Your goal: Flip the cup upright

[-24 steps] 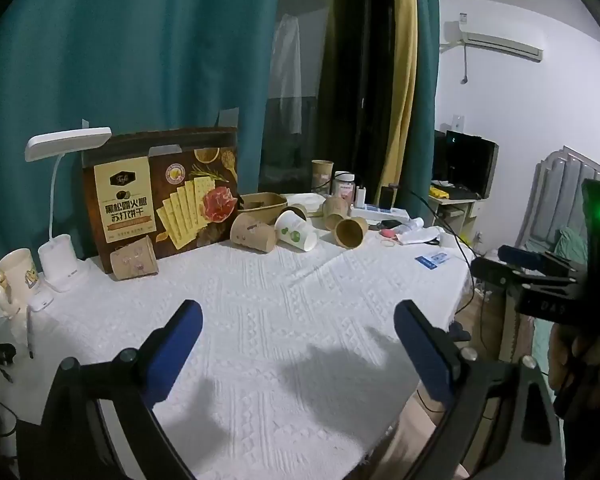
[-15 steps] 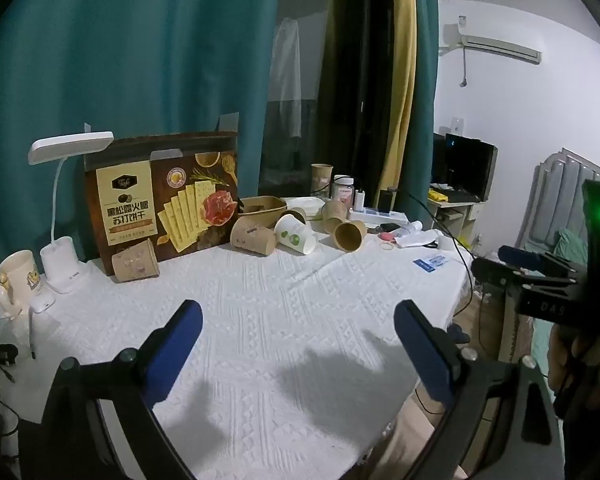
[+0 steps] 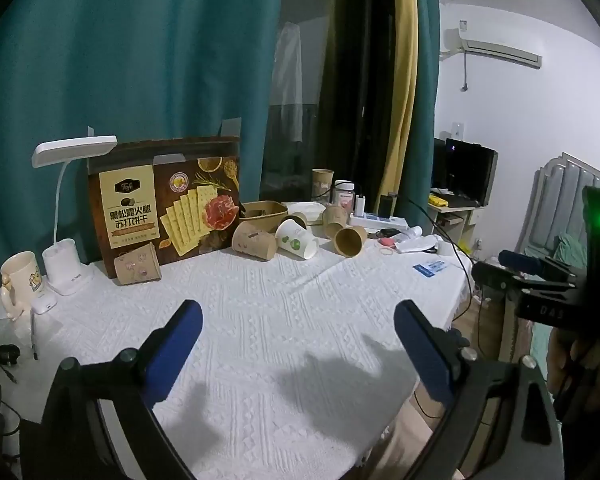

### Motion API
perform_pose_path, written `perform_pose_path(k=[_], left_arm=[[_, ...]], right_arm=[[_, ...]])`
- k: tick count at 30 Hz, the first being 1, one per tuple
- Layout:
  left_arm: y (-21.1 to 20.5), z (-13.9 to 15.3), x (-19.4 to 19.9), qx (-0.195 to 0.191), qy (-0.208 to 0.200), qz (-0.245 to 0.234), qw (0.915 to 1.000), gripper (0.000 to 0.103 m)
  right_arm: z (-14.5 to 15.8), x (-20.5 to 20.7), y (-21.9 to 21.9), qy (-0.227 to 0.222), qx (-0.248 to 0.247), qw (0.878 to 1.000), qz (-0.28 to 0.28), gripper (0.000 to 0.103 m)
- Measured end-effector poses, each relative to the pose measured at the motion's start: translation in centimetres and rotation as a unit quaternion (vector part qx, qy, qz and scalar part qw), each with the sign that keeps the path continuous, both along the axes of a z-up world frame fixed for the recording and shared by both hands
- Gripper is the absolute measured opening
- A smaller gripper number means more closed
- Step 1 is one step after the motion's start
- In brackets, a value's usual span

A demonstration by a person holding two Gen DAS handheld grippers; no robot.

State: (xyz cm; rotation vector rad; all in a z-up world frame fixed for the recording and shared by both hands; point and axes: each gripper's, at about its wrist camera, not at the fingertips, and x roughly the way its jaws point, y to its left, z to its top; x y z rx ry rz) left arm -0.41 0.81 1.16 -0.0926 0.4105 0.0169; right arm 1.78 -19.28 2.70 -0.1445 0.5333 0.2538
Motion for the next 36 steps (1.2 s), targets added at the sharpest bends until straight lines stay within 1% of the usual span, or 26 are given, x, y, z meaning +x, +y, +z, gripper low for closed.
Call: perform_pose_path(k=[36], left_arm=[[0.26,0.11,-0.12,-0.003,-0.001,0.002,1.0,0.097]], right_arm=[[-0.17,0.11,0.05,0.0,-0.001,1.0,0.0,0.076]])
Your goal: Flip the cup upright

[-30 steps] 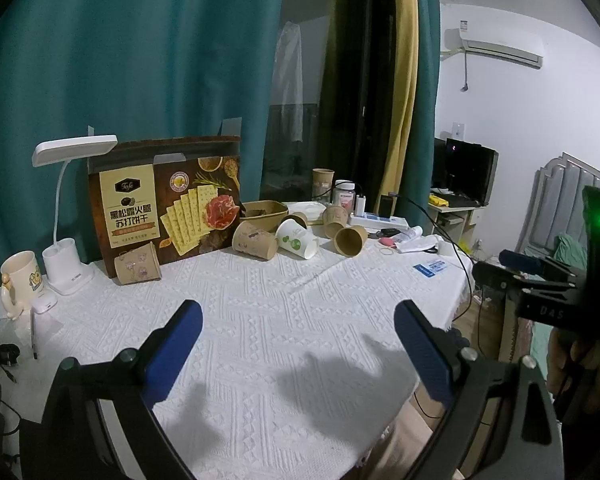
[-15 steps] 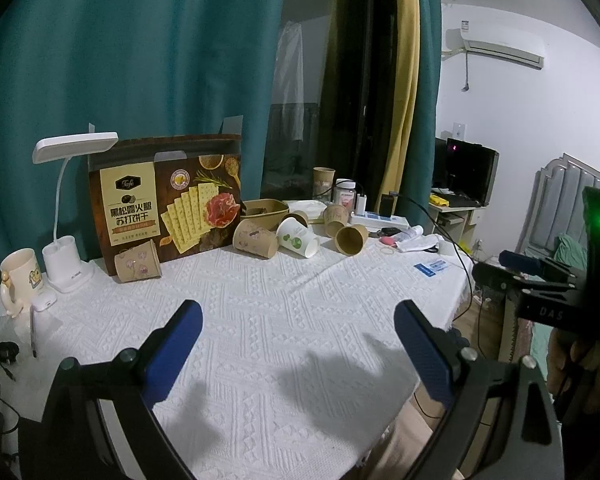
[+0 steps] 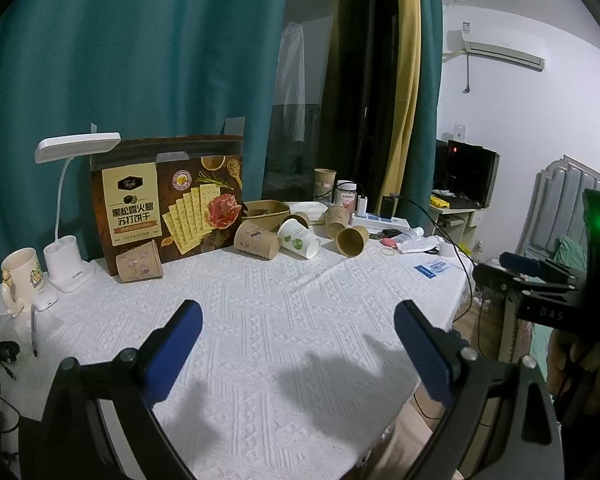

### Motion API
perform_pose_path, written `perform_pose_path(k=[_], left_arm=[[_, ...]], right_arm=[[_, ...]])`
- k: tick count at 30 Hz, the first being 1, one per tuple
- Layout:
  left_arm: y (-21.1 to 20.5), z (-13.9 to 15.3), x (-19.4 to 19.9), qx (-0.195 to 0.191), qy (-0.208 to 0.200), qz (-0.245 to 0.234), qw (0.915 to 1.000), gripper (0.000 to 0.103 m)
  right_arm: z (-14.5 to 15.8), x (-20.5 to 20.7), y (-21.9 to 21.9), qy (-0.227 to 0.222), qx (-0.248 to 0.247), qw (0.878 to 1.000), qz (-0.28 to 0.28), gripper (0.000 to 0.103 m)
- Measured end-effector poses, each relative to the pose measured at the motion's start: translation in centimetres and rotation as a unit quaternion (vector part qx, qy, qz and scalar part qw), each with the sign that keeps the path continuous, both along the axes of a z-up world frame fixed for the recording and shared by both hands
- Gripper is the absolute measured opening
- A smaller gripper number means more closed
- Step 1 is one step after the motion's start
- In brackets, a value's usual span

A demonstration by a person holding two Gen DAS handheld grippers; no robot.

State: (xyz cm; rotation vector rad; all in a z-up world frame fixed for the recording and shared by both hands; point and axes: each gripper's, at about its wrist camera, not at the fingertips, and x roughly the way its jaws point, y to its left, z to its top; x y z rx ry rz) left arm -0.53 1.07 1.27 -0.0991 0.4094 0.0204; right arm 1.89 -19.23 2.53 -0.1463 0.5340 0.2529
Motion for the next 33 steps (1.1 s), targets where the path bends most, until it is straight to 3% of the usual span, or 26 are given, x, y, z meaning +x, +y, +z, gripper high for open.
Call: perform_pose_path(k=[33], left_arm=[[0.13,0.07,-0.03,-0.002,-0.001,0.0,1.0,0.097]], right_arm=[[0.07,0.06,-0.06,0.002,0.0,1.0,0.0,0.076]])
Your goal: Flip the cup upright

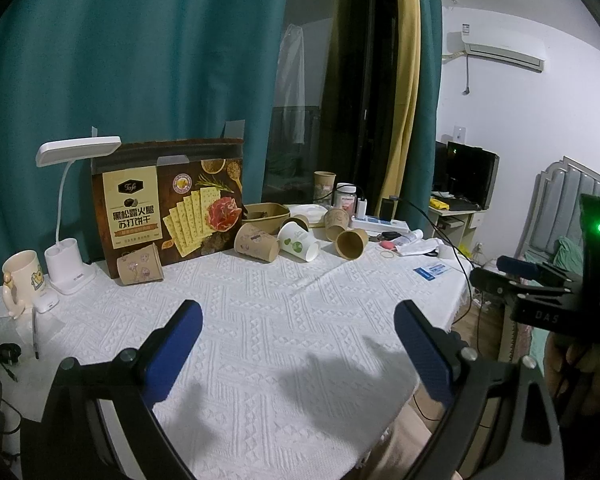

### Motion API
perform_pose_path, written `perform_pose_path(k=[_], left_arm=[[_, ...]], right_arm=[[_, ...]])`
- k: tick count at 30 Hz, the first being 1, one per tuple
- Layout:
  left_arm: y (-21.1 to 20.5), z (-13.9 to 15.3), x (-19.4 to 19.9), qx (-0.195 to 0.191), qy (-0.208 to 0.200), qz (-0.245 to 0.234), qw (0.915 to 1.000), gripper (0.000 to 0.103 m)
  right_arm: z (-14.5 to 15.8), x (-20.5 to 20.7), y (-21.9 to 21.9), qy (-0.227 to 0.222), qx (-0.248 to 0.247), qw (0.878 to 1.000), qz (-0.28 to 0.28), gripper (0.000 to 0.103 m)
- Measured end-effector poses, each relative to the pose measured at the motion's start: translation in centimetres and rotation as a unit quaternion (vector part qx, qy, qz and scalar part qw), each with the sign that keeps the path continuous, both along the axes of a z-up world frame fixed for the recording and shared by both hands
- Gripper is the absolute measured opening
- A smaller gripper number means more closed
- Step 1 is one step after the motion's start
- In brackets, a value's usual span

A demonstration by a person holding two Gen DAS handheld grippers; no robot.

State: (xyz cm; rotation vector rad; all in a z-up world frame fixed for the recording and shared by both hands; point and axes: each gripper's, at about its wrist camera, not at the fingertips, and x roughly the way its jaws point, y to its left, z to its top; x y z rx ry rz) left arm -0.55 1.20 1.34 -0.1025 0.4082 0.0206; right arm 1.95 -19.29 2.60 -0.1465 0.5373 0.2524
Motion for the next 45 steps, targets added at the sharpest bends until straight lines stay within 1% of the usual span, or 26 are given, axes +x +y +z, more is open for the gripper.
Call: perform_pose_path(k=[5,9,11,12,14,15,17,18,21,23,26,27,29,31,34,37,38,40,41,42,43,45], left_arm=[[-0.2,0.4,0.8,0.004,0.006,0.001,1.0,0.097],[0.2,0.5,3.1,0.012,0.019,-0.01,0.9997,0.097],[0.4,0.3,4.5,0.015,0.033,-0.011,0.9993,0.097],[0.8,0.0,6.4,0.011,0.058,-0.018,0.9981,0.097],[1.8,-0.6,8.6,-0.006,0.08,-0.033,0.9962,0.097],[2.4,-1.1,10.5,-0.011,0.1,-0.034,0.9944,0.097],[3.5,-2.1,13.0,-0.011,0.124,-0.022,0.992,0.097],[4.3,-2.7,15.0,-0.025,0.141,-0.021,0.9895,0.097],[6.1,-4.3,19.2,-0.073,0.17,-0.022,0.9824,0.097],[6.7,-5.0,21.9,-0.097,0.179,-0.018,0.9788,0.097],[7.1,-6.0,25.5,-0.11,0.193,-0.001,0.9749,0.097],[7.3,-6.4,27.4,-0.118,0.2,0.01,0.9726,0.097],[7.7,-7.2,30.1,-0.142,0.214,0.025,0.9661,0.097],[8.2,-8.1,33.1,-0.18,0.223,0.025,0.9576,0.097],[9.0,-9.3,36.0,-0.208,0.223,0.05,0.951,0.097],[9.6,-11.0,38.9,-0.252,0.232,0.06,0.9376,0.097],[9.9,-11.5,39.6,-0.272,0.228,0.061,0.9329,0.097],[10.6,-12.1,40.4,-0.296,0.216,0.07,0.9277,0.095],[11.1,-12.4,41.0,-0.303,0.214,0.085,0.9247,0.092],[11.3,-12.6,41.4,-0.308,0.215,0.091,0.9226,0.087],[11.5,-12.8,41.9,-0.312,0.216,0.09,0.9206,0.087],[11.4,-13.1,42.7,-0.308,0.224,0.09,0.9202,0.086]], right_arm=[[-0.1,0.7,-0.3,0.007,0.003,1.0,-0.002,0.076],[-1.8,3.7,-1.4,0.021,0.007,1.0,0.002,0.076],[-2.4,5.6,-1.9,0.035,0.015,0.999,-0.001,0.076],[-2.7,6.6,-2.1,0.042,0.017,0.999,-0.006,0.076],[-3.4,8.8,-2.8,0.052,0.019,0.998,-0.015,0.076],[-3.8,9.9,-3.2,0.056,0.021,0.998,-0.018,0.076],[-4.5,11.9,-3.7,0.063,0.025,0.997,-0.021,0.076],[-4.9,13.2,-4.0,0.07,0.027,0.997,-0.023,0.076],[-5.9,16.5,-4.8,0.082,0.029,0.996,-0.027,0.076],[-6.4,18.5,-5.3,0.087,0.029,0.995,-0.026,0.076],[-7.4,21.7,-5.7,0.098,0.022,0.995,-0.029,0.076],[-7.6,22.5,-5.8,0.102,0.022,0.994,-0.03,0.076],[-8.2,24.5,-6.1,0.109,0.02,0.993,-0.034,0.076],[-8.6,26.1,-6.4,0.112,0.025,0.993,-0.036,0.076],[-9.1,27.2,-6.9,0.115,0.029,0.992,-0.038,0.076],[-10.2,28.0,-7.7,0.125,0.037,0.99,-0.046,0.076],[-10.5,28.2,-8.0,0.128,0.039,0.99,-0.049,0.076],[-11.1,28.3,-8.6,0.132,0.041,0.989,-0.055,0.076],[-11.4,28.4,-8.9,0.134,0.042,0.988,-0.06,0.076],[-11.6,28.3,-9.2,0.138,0.042,0.988,-0.064,0.076],[-11.8,28.4,-9.5,0.14,0.045,0.987,-0.069,0.076],[-12.0,28.3,-9.9,0.142,0.05,0.986,-0.073,0.076]])
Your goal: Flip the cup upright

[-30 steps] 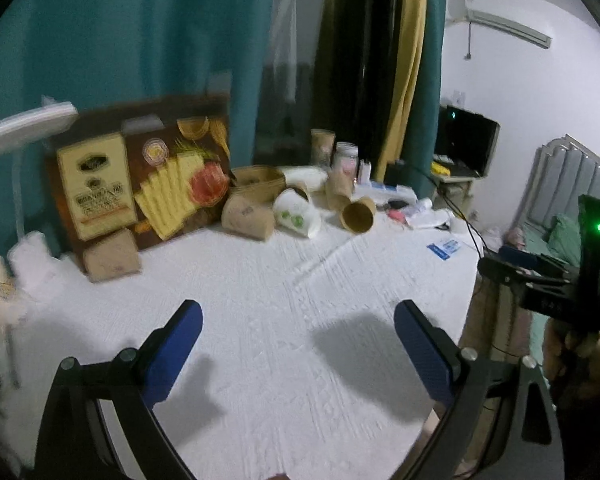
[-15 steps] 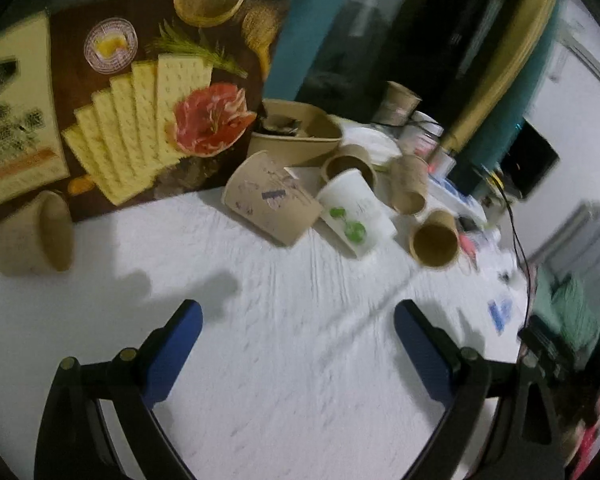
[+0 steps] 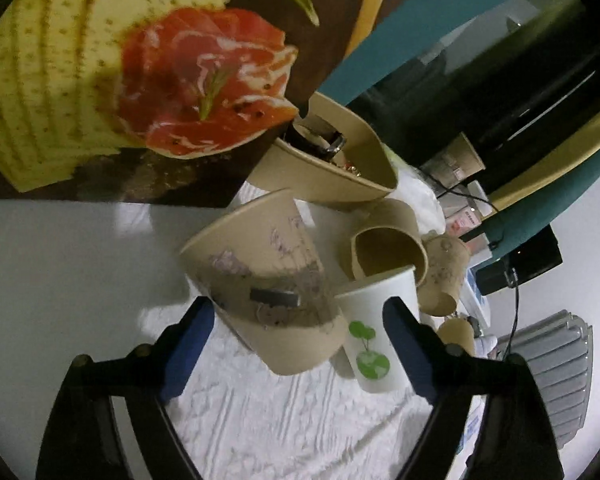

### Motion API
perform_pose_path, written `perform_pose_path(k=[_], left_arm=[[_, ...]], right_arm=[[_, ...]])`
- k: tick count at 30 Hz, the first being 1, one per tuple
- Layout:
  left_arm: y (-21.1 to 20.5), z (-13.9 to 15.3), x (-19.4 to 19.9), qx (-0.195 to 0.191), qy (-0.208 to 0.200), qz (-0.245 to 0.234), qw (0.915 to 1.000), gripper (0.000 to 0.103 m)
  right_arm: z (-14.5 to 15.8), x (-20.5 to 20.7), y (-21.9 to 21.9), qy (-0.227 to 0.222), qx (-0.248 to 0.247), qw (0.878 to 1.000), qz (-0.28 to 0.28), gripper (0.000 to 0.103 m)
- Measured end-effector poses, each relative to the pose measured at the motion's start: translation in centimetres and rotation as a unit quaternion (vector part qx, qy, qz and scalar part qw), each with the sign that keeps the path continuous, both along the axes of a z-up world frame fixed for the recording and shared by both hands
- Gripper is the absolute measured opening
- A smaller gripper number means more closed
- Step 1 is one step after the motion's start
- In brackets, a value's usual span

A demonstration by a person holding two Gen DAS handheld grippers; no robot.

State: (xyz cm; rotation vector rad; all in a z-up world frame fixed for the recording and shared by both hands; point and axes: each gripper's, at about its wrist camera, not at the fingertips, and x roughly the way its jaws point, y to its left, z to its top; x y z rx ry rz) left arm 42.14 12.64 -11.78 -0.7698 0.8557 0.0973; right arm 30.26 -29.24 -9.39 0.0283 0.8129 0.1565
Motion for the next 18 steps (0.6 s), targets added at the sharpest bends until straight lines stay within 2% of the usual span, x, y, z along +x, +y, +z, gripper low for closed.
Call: perform_pose_path(k=[2,3,4,9,14,18], left_arm=[[-0.2,-0.6,0.6,-0.002,0.014,-0.002,0.9999,0.084],[-0.1,-0.8,0.7,-0.004,0.016,0.0,0.9999,0.08],[-0.2,-1.1,0.9,-0.003,0.017,-0.001,0.9999,0.07],[-0.4,-0.9,0.5,-0.007,0.006,-0.016,0.9998,0.065],[-0.7,1.5,-2.6,0.0,-0.015,-0.03,0.9995,0.064],[-2.0,3.8,-7.1,0.022,-0.033,-0.058,0.9975,0.063]], right_arm=[[0.0,-0.1,-0.4,-0.001,0.005,1.0,-0.005,0.076],[0.0,-0.2,-0.4,0.0,0.006,1.0,-0.006,0.076],[0.1,-0.4,-0.5,0.0,0.007,1.0,-0.007,0.076],[1.1,-1.9,-0.5,-0.006,0.008,1.0,-0.01,0.076],[2.7,-4.2,-0.5,-0.019,0.013,1.0,-0.015,0.076],[3.4,-6.8,0.0,-0.024,0.023,0.999,-0.012,0.076]])
